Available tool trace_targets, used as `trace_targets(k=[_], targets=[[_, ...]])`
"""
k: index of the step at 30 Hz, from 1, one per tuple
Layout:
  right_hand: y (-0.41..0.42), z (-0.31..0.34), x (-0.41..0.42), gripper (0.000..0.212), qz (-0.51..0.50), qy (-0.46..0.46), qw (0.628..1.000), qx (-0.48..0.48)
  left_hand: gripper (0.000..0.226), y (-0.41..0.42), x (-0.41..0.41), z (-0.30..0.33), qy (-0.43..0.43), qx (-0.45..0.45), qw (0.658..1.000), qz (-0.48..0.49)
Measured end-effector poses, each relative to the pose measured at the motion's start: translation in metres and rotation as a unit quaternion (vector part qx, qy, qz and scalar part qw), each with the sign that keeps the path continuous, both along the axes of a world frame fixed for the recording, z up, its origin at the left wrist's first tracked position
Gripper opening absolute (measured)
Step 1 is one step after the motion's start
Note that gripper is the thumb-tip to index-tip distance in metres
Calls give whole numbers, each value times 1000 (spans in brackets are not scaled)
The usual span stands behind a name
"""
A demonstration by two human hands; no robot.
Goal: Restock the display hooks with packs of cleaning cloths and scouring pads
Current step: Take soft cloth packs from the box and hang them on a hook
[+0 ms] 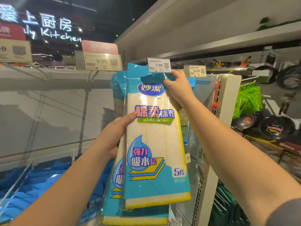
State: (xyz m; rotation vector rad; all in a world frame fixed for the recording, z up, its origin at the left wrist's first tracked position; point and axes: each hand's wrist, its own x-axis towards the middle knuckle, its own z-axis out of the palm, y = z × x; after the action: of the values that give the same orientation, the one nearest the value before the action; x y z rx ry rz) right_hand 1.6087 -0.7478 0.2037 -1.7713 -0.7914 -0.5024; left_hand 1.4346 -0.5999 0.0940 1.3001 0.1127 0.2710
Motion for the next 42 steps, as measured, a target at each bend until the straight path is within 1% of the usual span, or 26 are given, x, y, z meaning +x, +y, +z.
trace_targets(k=[3, 5, 7, 9, 11, 12, 13, 15, 17, 19, 20, 23, 24, 25, 26, 27, 28, 29, 30, 31, 34, 38, 42], targets=[[3, -1, -1, 43, -4, 2, 999, -37, 53, 0, 3, -1, 7, -7, 1000, 13], [2, -4, -1, 46, 1, 25, 999, -42, 55, 3, 5, -3, 8, -7, 1000, 29], [-2, -15, -4, 53, 17, 76, 996, -33, 58, 6, 6, -4, 6, 6, 999, 44], [-9, -36, -10, 61, 38, 118, 992, -9, 54, 8, 7, -3, 6, 21, 998, 57], [-13, -60, -20, 73, 43, 130, 990, -9, 51, 7, 8, 0, 3, 30, 997, 65], [-13, -70, -22, 80, 37, 125, 991, -19, 53, 7, 9, 1, -1, 34, 997, 74], [-12, -77, -24, 85, 25, 113, 993, -32, 60, 7, 9, 2, -6, 39, 995, 89], [-9, -82, -23, 87, 7, 102, 993, -58, 79, 9, 11, 1, -20, 59, 990, 127], [-5, -79, -20, 89, 16, 112, 992, -61, 84, 11, 10, -2, -21, 106, 980, 169], [-1, -76, -16, 90, 18, 111, 992, -63, 76, 16, 4, -7, -13, 169, 963, 212], [0, -74, -14, 89, 16, 110, 992, -65, 68, 21, 0, -10, -7, 179, 956, 233], [6, -71, -8, 89, 8, 111, 991, -69, 54, 44, -17, -24, -5, 111, 960, 257], [9, -71, -6, 89, 9, 114, 991, -73, 43, 51, -25, -27, -15, 100, 958, 269], [12, -70, -5, 88, 11, 114, 991, -76, 32, 59, -33, -31, -27, 106, 950, 291], [16, -70, -3, 88, 10, 112, 990, -82, 29, 66, -41, -33, -34, 121, 940, 318], [21, -70, -1, 86, 6, 107, 990, -91, 33, 71, -50, -34, -37, 130, 931, 338], [25, -70, 1, 85, 1, 100, 990, -99, 42, 74, -57, -34, -41, 133, 928, 346], [30, -70, 3, 84, -7, 95, 990, -106, 52, 77, -63, -34, -45, 130, 928, 347], [35, -70, 5, 83, -14, 94, 989, -113, 58, 78, -68, -33, -43, 126, 928, 347], [40, -71, 7, 83, -19, 95, 988, -119, 55, 78, -70, -32, -40, 124, 930, 344], [52, -71, 12, 85, -16, 110, 987, -118, 35, 77, -75, -30, -40, 110, 935, 335], [63, -71, 12, 88, 4, 144, 984, -104, 35, 71, -77, -25, -44, 80, 947, 308], [63, -72, 11, 88, 0, 139, 983, -122, 29, 61, -77, -20, -61, 62, 953, 292]])
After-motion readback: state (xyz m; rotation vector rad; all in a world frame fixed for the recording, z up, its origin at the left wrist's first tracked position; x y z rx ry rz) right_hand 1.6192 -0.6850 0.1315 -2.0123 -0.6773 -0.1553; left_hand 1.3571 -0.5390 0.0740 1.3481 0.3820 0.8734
